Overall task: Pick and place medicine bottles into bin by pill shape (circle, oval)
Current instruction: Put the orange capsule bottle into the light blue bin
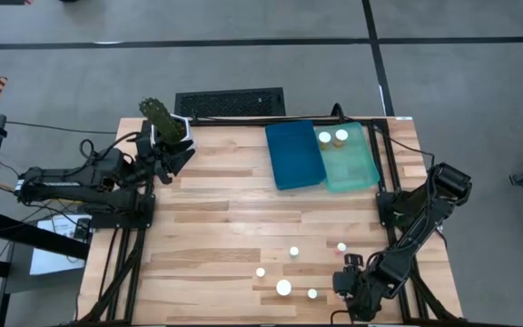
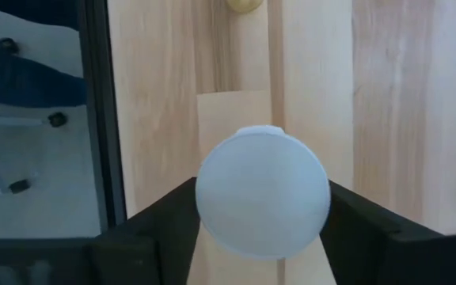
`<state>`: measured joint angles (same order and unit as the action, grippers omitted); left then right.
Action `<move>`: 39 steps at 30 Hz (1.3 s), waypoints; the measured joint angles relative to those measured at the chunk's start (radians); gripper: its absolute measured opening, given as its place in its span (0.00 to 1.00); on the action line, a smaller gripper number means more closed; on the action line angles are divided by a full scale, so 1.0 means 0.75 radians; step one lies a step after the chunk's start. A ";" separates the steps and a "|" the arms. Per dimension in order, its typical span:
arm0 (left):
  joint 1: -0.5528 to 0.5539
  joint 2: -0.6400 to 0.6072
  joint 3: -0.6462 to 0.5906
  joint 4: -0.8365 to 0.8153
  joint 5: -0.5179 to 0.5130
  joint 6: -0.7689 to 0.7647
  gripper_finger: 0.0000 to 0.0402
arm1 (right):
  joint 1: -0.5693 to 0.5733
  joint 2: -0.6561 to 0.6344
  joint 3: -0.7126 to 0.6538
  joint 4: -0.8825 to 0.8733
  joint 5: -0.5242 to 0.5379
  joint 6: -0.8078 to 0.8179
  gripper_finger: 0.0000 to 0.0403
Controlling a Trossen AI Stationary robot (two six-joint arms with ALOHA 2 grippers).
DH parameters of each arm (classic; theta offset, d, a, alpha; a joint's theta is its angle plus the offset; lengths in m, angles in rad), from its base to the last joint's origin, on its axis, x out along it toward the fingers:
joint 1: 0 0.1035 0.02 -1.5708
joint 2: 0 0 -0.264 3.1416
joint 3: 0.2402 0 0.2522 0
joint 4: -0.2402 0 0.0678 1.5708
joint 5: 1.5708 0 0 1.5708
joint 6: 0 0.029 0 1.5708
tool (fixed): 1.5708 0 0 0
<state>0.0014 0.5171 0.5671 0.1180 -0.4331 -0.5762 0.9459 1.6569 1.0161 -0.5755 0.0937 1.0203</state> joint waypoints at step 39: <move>0.000 0.000 0.000 0.000 0.005 0.006 0.74 | -0.455 -0.768 0.001 -0.719 0.358 0.029 0.50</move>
<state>0.0017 0.5171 0.5671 0.1177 -0.4297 -0.5720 0.6047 1.0807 1.0168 -1.1150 0.3623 1.0417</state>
